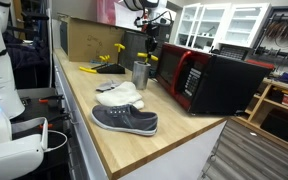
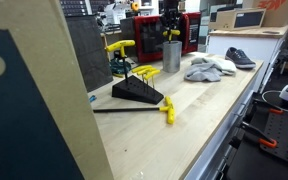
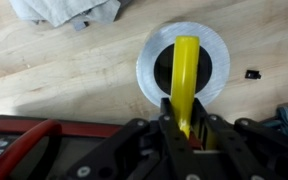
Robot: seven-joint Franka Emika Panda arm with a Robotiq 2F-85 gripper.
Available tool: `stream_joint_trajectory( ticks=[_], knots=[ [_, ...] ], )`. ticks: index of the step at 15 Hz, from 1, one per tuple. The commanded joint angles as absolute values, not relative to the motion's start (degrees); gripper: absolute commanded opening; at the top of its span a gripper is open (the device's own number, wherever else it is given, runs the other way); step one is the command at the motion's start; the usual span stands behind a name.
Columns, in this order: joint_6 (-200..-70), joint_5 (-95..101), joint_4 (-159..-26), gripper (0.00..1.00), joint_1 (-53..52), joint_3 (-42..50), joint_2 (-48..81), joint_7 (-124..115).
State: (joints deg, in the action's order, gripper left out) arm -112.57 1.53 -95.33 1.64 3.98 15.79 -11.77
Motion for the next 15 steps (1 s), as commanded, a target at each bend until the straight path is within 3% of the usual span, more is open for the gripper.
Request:
stream_joint_trajectory(
  ticks=[1, 9, 15],
  knots=[
    [-107.22, 6.32, -93.16, 0.06, -0.78, 3.37, 12.23, -13.02],
    [-100.61, 17.87, -93.78, 0.06, -3.96, 1.12, 11.42, -11.03],
    [-105.08, 26.08, -95.7, 0.06, -5.32, 1.39, 14.8, -15.08]
  ],
)
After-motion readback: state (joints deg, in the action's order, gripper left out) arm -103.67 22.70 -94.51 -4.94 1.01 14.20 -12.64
